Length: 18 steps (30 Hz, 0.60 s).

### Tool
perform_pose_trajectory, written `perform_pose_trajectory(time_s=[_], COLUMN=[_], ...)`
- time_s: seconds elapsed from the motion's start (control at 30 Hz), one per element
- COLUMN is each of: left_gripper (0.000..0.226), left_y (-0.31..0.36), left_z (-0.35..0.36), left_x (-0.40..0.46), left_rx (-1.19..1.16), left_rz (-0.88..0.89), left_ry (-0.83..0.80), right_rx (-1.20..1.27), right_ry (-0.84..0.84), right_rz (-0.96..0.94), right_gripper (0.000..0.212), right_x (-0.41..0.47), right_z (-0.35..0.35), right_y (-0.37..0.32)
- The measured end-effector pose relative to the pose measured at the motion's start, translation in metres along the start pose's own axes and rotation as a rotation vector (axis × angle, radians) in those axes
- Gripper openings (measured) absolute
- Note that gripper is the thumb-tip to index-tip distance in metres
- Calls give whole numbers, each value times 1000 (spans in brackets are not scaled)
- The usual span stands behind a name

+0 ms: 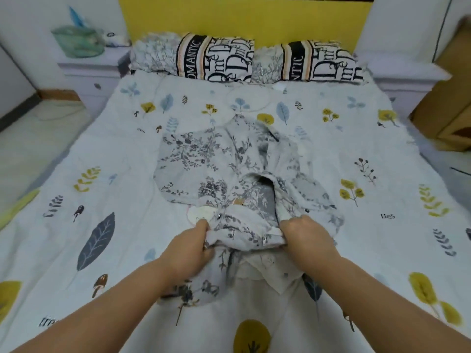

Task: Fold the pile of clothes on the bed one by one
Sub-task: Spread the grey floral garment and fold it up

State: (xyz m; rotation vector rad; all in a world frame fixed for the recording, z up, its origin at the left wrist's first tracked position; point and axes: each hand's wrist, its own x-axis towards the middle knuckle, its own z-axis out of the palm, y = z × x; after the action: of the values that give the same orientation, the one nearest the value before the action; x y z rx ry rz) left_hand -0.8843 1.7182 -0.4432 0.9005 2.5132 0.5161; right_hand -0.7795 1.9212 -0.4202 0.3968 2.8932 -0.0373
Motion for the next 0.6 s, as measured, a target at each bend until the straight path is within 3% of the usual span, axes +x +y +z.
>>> perform_pose_trajectory(time_s=[0.13, 0.23, 0.33, 0.4, 0.5, 0.6], left_gripper=[24, 16, 34, 46, 36, 41], left_y=[18, 39, 69, 91, 125, 150], left_z=[-50, -99, -154, -187, -230, -261], left_x=[-47, -84, -120, -141, -176, -215], left_rx=[21, -15, 9, 48, 111, 145], left_rz=[23, 125, 310, 451, 595, 710], left_ry=[128, 351, 530, 602, 698, 755], right_rx=[43, 74, 224, 320, 411, 738], right_ry=[45, 165, 110, 135, 137, 127], right_rz=[-14, -15, -5, -27, -72, -93], right_gripper=[22, 20, 10, 13, 31, 20], right_x=[-53, -97, -136, -161, -196, -228], right_z=[-40, -82, -118, -142, -173, -205], right_y=[-15, -28, -45, -55, -69, -79])
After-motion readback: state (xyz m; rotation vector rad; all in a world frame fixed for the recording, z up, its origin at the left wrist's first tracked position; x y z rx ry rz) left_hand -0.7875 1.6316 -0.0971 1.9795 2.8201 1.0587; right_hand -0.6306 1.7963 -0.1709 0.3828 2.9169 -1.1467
